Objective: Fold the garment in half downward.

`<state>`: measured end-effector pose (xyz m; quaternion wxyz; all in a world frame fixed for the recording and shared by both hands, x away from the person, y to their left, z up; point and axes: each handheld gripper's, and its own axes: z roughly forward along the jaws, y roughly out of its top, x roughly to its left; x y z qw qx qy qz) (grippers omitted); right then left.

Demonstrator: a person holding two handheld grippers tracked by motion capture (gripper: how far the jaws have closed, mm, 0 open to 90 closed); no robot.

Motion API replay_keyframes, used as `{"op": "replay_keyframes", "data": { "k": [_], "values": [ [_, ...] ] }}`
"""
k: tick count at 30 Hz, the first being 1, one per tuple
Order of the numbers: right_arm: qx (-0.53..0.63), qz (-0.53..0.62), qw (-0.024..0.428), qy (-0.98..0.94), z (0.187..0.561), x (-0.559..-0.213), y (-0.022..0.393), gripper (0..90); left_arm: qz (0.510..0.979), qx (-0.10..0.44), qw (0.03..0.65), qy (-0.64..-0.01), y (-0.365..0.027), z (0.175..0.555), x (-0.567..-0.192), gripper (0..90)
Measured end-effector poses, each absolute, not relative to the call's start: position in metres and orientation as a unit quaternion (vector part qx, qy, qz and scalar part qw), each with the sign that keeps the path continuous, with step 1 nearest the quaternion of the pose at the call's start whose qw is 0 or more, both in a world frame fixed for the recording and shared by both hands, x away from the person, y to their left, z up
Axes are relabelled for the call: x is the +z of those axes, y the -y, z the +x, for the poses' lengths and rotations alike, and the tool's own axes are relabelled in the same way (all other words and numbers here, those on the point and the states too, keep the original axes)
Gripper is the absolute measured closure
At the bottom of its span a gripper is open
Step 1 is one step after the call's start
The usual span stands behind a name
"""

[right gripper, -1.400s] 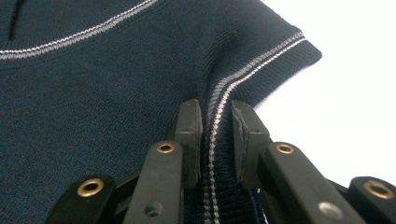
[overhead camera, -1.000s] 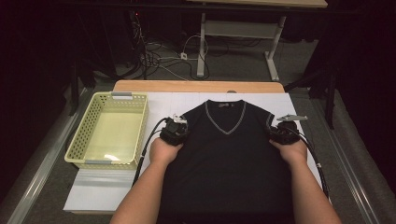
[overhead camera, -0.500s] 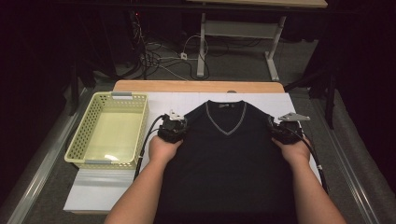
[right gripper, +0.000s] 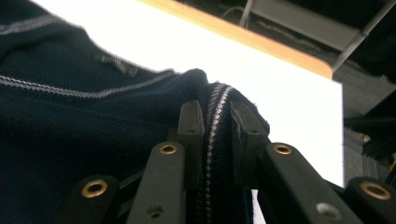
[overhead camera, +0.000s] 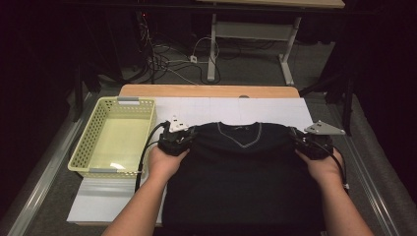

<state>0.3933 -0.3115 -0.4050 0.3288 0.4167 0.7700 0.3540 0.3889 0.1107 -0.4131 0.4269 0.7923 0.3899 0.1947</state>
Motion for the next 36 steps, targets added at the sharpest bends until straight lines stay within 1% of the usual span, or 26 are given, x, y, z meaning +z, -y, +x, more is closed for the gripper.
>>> {"op": "replay_keyframes", "data": {
  "k": [5, 12, 19, 27, 32, 36],
  "values": [
    [0.369, 0.403, 0.335, -0.768, 0.372, -0.393, 0.317, 77.7, 0.798, 0.195, 0.436, -0.368, -0.115, 0.371, -0.406, 76.9],
    [0.389, 0.389, 0.339, -0.763, 0.335, -0.396, 0.325, 77.6, 0.807, 0.193, 0.446, -0.336, -0.116, 0.341, -0.407, 76.8],
    [0.398, 0.382, 0.325, -0.768, 0.295, -0.416, 0.331, 77.5, 0.816, 0.183, 0.448, -0.316, -0.123, 0.3, -0.427, 76.8],
    [0.392, 0.37, 0.323, -0.778, 0.249, -0.441, 0.335, 77.4, 0.829, 0.158, 0.453, -0.287, -0.127, 0.252, -0.444, 76.7],
    [0.4, 0.363, 0.329, -0.774, 0.221, -0.448, 0.339, 77.3, 0.838, 0.163, 0.443, -0.272, -0.127, 0.233, -0.447, 76.7],
    [0.405, 0.363, 0.332, -0.771, 0.207, -0.456, 0.34, 77.1, 0.85, 0.164, 0.431, -0.255, -0.124, 0.224, -0.454, 76.6]
  ]
}}
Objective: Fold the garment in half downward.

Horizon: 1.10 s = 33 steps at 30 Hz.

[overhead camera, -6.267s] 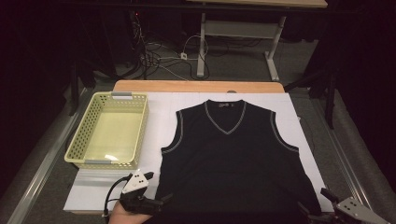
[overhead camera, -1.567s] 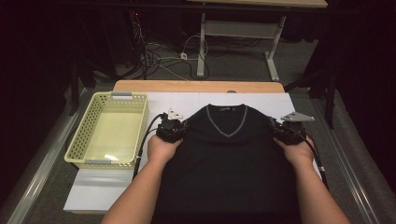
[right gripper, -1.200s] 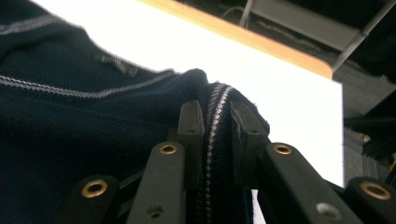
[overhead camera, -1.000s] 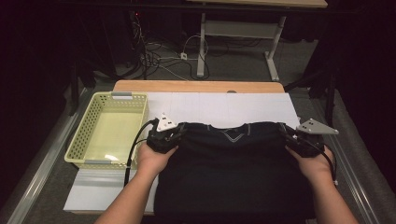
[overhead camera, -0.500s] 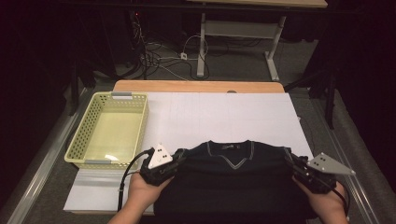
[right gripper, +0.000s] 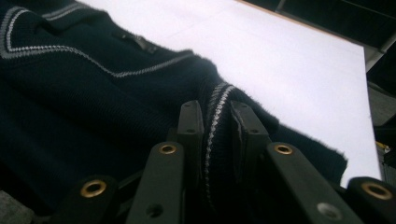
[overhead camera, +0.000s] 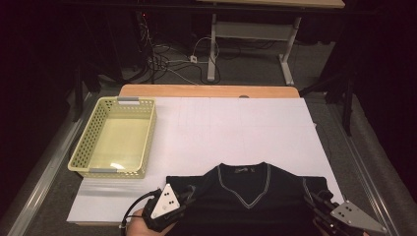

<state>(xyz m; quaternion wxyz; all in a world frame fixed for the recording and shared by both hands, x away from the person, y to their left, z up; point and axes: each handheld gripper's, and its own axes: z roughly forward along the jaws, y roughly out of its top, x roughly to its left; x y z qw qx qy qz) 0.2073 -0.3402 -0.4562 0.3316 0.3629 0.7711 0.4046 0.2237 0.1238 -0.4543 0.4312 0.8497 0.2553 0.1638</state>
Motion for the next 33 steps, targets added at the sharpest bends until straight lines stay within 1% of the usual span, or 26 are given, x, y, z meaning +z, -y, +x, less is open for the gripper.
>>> {"op": "replay_keyframes", "data": {
  "k": [2, 4, 9, 13, 16, 18, 21, 22, 23, 25, 27, 29, 31, 33],
  "values": [
    [0.401, 0.362, 0.331, -0.773, 0.204, -0.463, 0.34, 77.0, 0.851, 0.166, 0.428, -0.255, -0.124, 0.22, -0.462, 76.4],
    [0.391, 0.361, 0.327, -0.781, 0.202, -0.471, 0.339, 77.0, 0.85, 0.147, 0.43, -0.267, -0.125, 0.218, -0.472, 76.4],
    [0.389, 0.362, 0.314, -0.787, 0.2, -0.481, 0.345, 77.0, 0.856, 0.126, 0.42, -0.273, -0.126, 0.222, -0.48, 76.3],
    [0.391, 0.362, 0.318, -0.784, 0.197, -0.478, 0.347, 77.0, 0.859, 0.132, 0.418, -0.265, -0.122, 0.22, -0.476, 76.3],
    [0.399, 0.359, 0.331, -0.776, 0.191, -0.469, 0.347, 76.7, 0.847, 0.154, 0.442, -0.251, -0.128, 0.212, -0.458, 76.3],
    [0.402, 0.357, 0.338, -0.773, 0.187, -0.463, 0.346, 76.1, 0.841, 0.153, 0.457, -0.247, -0.131, 0.208, -0.451, 76.2],
    [0.405, 0.364, 0.335, -0.769, 0.185, -0.461, 0.348, 73.0, 0.849, 0.148, 0.445, -0.244, -0.13, 0.208, -0.458, 75.8],
    [0.41, 0.369, 0.326, -0.768, 0.186, -0.463, 0.349, 69.9, 0.851, 0.142, 0.441, -0.248, -0.129, 0.209, -0.463, 74.3],
    [0.414, 0.376, 0.316, -0.766, 0.188, -0.465, 0.351, 64.6, 0.851, 0.133, 0.44, -0.253, -0.128, 0.211, -0.467, 70.3],
    [0.425, 0.387, 0.301, -0.761, 0.19, -0.468, 0.351, 52.3, 0.852, 0.12, 0.438, -0.26, -0.127, 0.215, -0.469, 58.4],
    [0.433, 0.394, 0.291, -0.756, 0.191, -0.467, 0.352, 45.7, 0.845, 0.128, 0.447, -0.265, -0.129, 0.216, -0.467, 49.6],
    [0.442, 0.399, 0.292, -0.749, 0.192, -0.465, 0.353, 41.5, 0.839, 0.129, 0.453, -0.272, -0.134, 0.218, -0.466, 43.7],
    [0.448, 0.405, 0.29, -0.743, 0.193, -0.463, 0.355, 39.6, 0.832, 0.129, 0.462, -0.279, -0.14, 0.221, -0.467, 38.7],
    [0.455, 0.413, 0.283, -0.737, 0.195, -0.462, 0.359, 38.5, 0.824, 0.118, 0.47, -0.294, -0.146, 0.226, -0.468, 35.6]
  ]
}}
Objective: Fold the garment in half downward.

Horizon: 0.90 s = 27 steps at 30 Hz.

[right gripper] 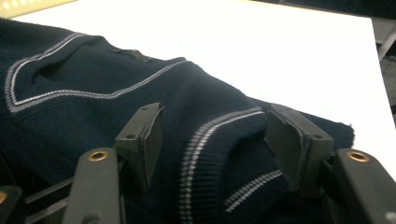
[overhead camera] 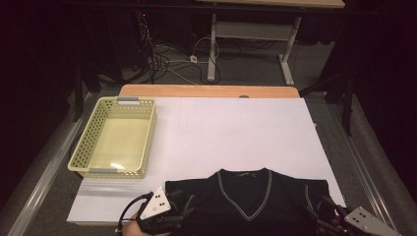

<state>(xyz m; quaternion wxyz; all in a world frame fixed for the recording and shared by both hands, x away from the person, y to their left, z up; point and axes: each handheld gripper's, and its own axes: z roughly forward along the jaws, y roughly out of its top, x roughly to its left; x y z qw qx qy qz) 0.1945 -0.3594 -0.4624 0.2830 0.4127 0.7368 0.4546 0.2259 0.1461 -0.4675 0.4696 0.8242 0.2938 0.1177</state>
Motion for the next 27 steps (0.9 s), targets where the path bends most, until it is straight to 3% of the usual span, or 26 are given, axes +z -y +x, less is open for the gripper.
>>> {"op": "replay_keyframes", "data": {
  "k": [3, 11, 15, 22, 25, 27],
  "values": [
    [0.458, 0.421, 0.286, -0.729, 0.195, -0.461, 0.366, 38.9, 0.814, 0.104, 0.477, -0.315, -0.153, 0.229, -0.464, 31.1],
    [0.45, 0.427, 0.289, -0.729, 0.195, -0.463, 0.371, 39.4, 0.795, 0.121, 0.479, -0.353, -0.173, 0.235, -0.459, 31.2],
    [0.445, 0.425, 0.292, -0.732, 0.195, -0.462, 0.37, 40.0, 0.797, 0.119, 0.447, -0.389, -0.18, 0.253, -0.476, 30.9],
    [0.436, 0.433, 0.292, -0.733, 0.198, -0.465, 0.373, 39.9, 0.812, 0.101, 0.379, -0.431, -0.174, 0.277, -0.494, 18.6],
    [0.435, 0.439, 0.293, -0.73, 0.201, -0.466, 0.375, 39.7, 0.82, 0.108, 0.37, -0.423, -0.17, 0.276, -0.494, 18.8],
    [0.435, 0.443, 0.294, -0.727, 0.203, -0.466, 0.378, 39.7, 0.824, 0.11, 0.37, -0.415, -0.169, 0.274, -0.493, 25.8]
  ]
}}
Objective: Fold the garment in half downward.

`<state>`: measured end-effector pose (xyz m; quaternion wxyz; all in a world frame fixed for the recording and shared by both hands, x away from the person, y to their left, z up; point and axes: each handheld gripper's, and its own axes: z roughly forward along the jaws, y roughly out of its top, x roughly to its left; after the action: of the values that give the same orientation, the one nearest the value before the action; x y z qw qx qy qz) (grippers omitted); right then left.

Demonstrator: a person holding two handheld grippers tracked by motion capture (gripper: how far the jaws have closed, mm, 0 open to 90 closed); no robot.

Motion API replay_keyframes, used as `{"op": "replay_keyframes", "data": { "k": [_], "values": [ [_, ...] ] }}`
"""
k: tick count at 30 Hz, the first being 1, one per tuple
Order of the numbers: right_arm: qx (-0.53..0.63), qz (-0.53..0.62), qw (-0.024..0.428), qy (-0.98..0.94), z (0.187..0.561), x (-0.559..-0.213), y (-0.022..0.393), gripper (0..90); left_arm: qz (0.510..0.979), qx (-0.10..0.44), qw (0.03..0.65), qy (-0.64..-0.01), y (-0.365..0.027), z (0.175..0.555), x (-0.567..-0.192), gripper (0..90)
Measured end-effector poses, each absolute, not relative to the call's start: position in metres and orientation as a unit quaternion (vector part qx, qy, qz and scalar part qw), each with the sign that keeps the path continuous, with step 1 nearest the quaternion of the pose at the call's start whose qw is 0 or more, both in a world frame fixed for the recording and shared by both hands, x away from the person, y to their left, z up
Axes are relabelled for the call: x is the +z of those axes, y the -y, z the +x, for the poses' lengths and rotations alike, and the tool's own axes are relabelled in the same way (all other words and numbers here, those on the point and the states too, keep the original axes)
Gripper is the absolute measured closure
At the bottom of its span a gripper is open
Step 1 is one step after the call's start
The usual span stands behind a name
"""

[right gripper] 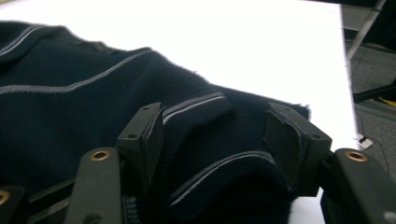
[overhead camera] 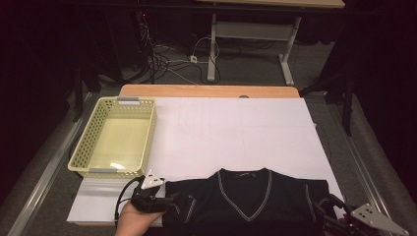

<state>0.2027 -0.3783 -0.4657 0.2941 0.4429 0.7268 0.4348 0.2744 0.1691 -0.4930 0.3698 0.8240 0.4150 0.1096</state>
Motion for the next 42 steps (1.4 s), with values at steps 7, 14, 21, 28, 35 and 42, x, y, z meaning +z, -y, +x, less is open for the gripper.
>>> {"op": "replay_keyframes", "data": {
  "k": [7, 14, 21, 28, 35, 42],
  "values": [
    [0.438, 0.462, 0.297, -0.712, 0.217, -0.451, 0.388, 42.5, 0.817, 0.085, 0.385, -0.421, -0.167, 0.28, -0.492, 38.3],
    [0.39, 0.501, 0.285, -0.718, 0.258, -0.458, 0.4, 40.9, 0.82, 0.104, 0.363, -0.429, -0.165, 0.291, -0.486, 28.9],
    [0.344, 0.524, 0.245, -0.74, 0.287, -0.473, 0.399, 32.1, 0.824, 0.096, 0.373, -0.416, -0.161, 0.288, -0.491, 45.8],
    [0.342, 0.501, 0.225, -0.762, 0.288, -0.475, 0.39, 54.2, 0.834, 0.08, 0.388, -0.384, -0.156, 0.283, -0.492, 72.5],
    [0.354, 0.475, 0.22, -0.775, 0.281, -0.474, 0.384, 81.8, 0.83, 0.107, 0.401, -0.373, -0.158, 0.28, -0.487, 79.2],
    [0.376, 0.456, 0.273, -0.759, 0.275, -0.441, 0.385, 83.7, 0.822, 0.163, 0.415, -0.355, -0.156, 0.284, -0.455, 80.8]
  ]
}}
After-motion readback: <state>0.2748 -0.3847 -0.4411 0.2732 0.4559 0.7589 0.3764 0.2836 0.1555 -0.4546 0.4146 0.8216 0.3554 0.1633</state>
